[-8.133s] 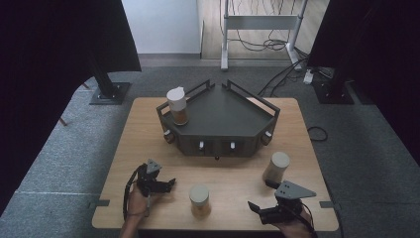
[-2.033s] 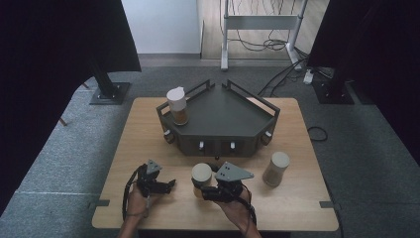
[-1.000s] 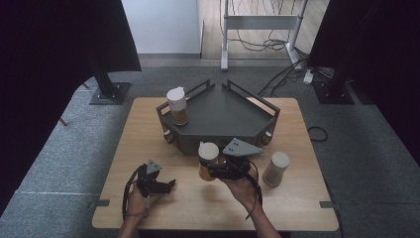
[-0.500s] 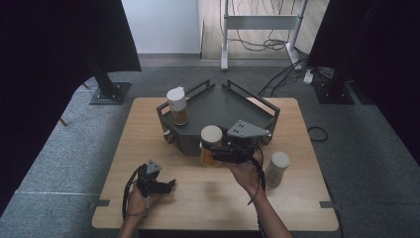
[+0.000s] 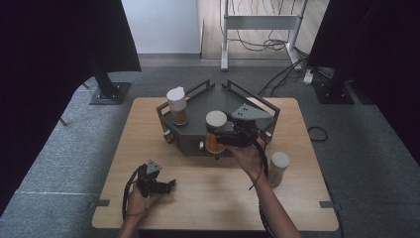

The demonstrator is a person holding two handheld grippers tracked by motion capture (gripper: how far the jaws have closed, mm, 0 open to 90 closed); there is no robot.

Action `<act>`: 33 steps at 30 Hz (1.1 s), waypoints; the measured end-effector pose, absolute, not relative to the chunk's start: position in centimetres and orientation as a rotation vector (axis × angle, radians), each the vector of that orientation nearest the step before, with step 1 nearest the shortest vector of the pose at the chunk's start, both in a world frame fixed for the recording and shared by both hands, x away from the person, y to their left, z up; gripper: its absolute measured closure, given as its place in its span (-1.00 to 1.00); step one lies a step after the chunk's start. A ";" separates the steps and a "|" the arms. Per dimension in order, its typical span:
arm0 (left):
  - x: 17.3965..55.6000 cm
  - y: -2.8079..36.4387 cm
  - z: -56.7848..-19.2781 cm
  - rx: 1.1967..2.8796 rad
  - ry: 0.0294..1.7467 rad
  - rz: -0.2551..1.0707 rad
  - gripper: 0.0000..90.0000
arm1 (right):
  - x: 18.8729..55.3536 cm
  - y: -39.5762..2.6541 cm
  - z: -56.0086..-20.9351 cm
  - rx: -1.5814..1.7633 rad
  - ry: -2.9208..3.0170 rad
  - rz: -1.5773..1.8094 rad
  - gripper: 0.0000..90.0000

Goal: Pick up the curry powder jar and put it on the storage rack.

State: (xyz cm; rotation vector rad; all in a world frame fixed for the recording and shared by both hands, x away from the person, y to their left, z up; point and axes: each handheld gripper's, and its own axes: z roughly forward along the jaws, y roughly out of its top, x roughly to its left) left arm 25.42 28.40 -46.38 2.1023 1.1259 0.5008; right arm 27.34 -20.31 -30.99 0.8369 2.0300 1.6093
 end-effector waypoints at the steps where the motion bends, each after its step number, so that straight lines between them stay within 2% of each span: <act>1: 25.4 28.4 -46.4 2.102 1.126 0.501 -0.92 | 27.6 -20.3 -30.8 0.834 2.029 1.601 -0.27; 33: 25.4 28.4 -46.4 2.101 1.127 0.501 -0.92 | 33.4 -19.6 -30.6 0.934 1.956 1.509 -0.27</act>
